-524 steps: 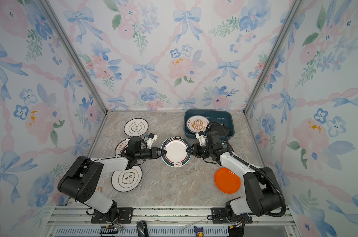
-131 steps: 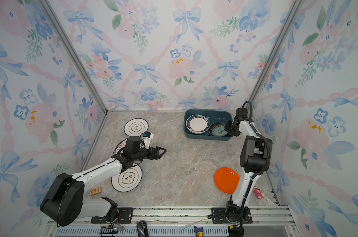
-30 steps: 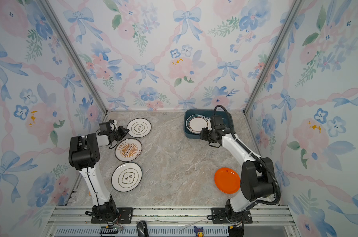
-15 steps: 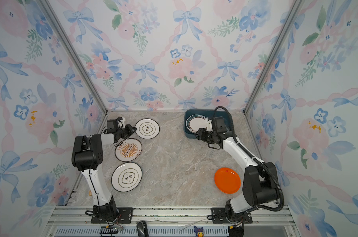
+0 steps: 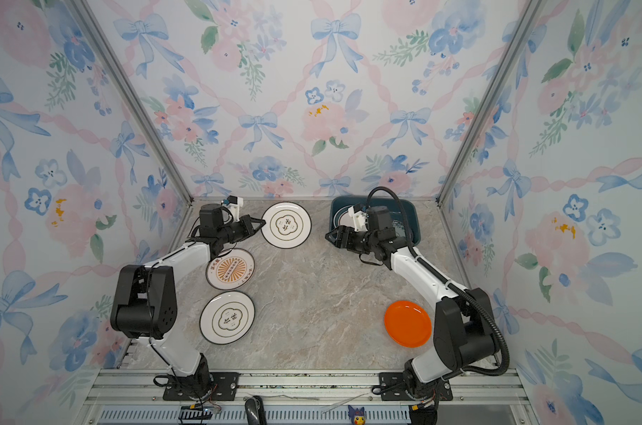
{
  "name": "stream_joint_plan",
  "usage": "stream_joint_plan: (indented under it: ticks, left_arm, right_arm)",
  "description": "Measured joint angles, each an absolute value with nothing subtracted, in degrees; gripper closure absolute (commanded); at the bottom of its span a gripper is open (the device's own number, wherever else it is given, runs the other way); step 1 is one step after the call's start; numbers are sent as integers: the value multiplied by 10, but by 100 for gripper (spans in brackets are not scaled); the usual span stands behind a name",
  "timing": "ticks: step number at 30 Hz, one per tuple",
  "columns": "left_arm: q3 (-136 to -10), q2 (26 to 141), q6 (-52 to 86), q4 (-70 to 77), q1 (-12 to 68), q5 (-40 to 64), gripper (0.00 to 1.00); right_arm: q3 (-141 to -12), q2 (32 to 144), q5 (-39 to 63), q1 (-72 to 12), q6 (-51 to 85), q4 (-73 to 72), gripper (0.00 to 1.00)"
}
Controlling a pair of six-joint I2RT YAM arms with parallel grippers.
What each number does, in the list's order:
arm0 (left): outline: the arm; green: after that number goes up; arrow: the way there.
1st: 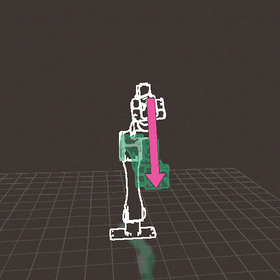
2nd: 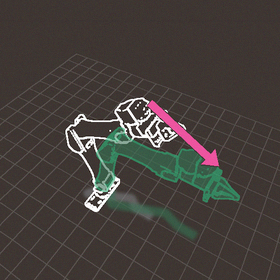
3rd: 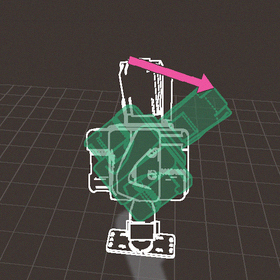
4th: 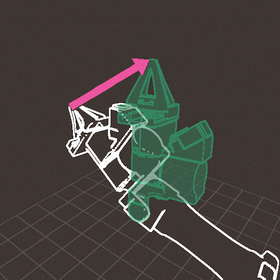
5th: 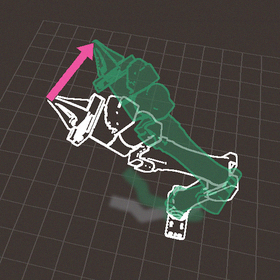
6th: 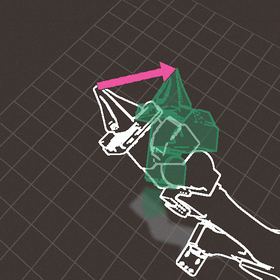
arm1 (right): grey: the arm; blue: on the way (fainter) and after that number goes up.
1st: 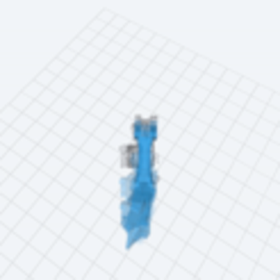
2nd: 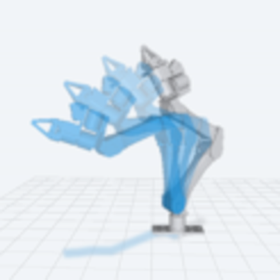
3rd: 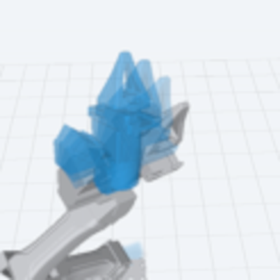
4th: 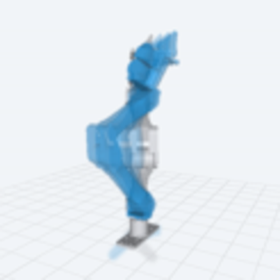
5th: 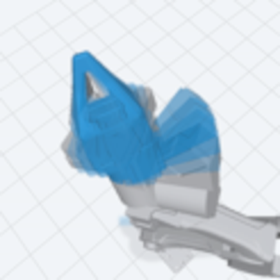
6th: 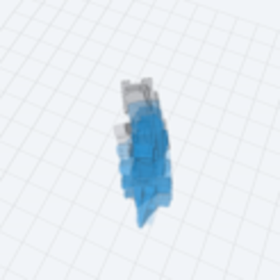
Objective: Place the plates into the plastic bin on the countertop
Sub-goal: Pick up the plate from the top-left of the table, then place the plate in the plastic bin.
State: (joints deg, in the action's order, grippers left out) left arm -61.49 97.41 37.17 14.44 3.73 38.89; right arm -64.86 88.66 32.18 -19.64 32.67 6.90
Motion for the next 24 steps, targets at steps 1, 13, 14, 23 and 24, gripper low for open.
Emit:
stream_joint_plan:
  ticks: [1,13,14,23,24]
  left_arm:
    - [-608,961,374,144,40,393,100]
    - [-582,908,393,144,83,430,100]
    - [-582,907,393,144,88,432,100]
    - [-585,907,393,136,126,449,100]
    - [-586,907,393,136,128,450,100]
  right_arm:
    - [-649,890,327,-196,330,63,25]
    - [-648,918,380,-208,386,-42,32]
    - [-648,922,383,-208,390,-48,33]
    - [-645,955,416,-212,429,-109,70]
    - [-644,958,421,-212,433,-114,74]
